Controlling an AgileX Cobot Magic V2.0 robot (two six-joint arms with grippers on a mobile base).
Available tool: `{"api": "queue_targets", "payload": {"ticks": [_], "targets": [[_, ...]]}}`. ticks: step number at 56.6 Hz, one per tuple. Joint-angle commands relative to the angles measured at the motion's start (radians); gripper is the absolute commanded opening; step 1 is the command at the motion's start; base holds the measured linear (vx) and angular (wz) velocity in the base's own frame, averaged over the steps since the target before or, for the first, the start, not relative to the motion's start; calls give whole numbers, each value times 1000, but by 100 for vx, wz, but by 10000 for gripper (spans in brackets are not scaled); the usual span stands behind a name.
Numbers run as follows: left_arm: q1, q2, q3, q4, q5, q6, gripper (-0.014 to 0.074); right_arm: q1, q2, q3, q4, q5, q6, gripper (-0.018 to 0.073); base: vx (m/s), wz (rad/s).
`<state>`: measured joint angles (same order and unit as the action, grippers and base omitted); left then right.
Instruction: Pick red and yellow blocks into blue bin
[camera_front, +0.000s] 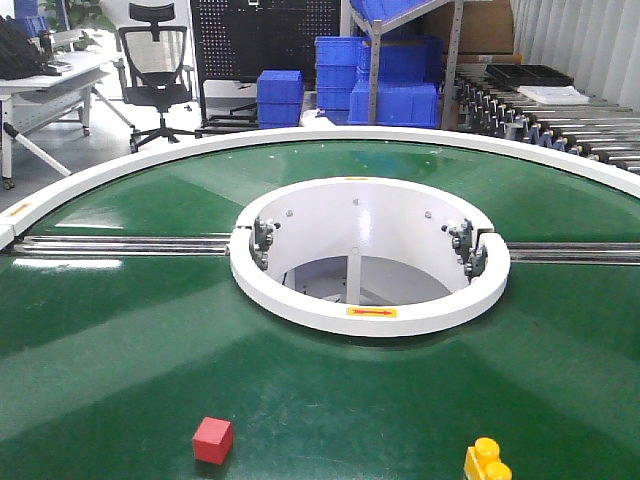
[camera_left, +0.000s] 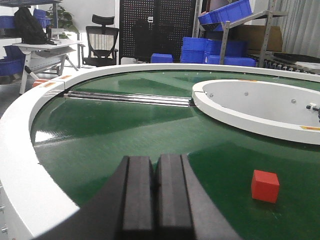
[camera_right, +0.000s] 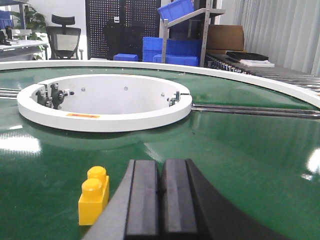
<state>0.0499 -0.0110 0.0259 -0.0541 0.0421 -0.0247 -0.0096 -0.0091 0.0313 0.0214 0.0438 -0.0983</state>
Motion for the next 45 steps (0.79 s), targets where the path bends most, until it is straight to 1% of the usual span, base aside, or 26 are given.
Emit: {"api": "queue_targets", "payload": {"ticks": [1,6,9,14,18,21,24,28,34,37,45], "targets": [[-8,-17,-18,-4,-129,-3,-6,0,-11,5,-3,-131,-3,-10,0,0],[-8,-17,-60,-4,-199,-9,-6,0,-11,-31,-10,-201,-3,-10,0,0],[-8,-17,-114,-4,-218,-9,-6,0,-11,-91,-21,-205,-5,-10,0,0],[-8,-15,-232,-3,-203,-8,-6,0,-8,-207,-21,-186,-5,-10,0,0],[-8,2,-343,-3,-170,-8,-6,0,10,-322,-21,-128,-4,-10,0,-1],[-8,30,-443,-3,-89,-8,-6,0,37,-421,-21,-54,-8,-10,0,-1],[-8,81,-533,-3,23,-8,-6,0,69,-507,-27,29,-8,-10,0,0],[-8,153,-646,-3,205,-8,-6,0,133,-602,-21,158,-10,-10,0,0],[-8,272,-758,-3,436,7,-6,0,236,-711,-21,342,-9,-10,0,0],[-8,322,-780,-3,510,7,-6,0,289,-739,-21,418,-9,-10,0,0],[-8,418,-780,-5,637,7,-6,0,419,-737,-21,601,-7,-10,0,0]]}}
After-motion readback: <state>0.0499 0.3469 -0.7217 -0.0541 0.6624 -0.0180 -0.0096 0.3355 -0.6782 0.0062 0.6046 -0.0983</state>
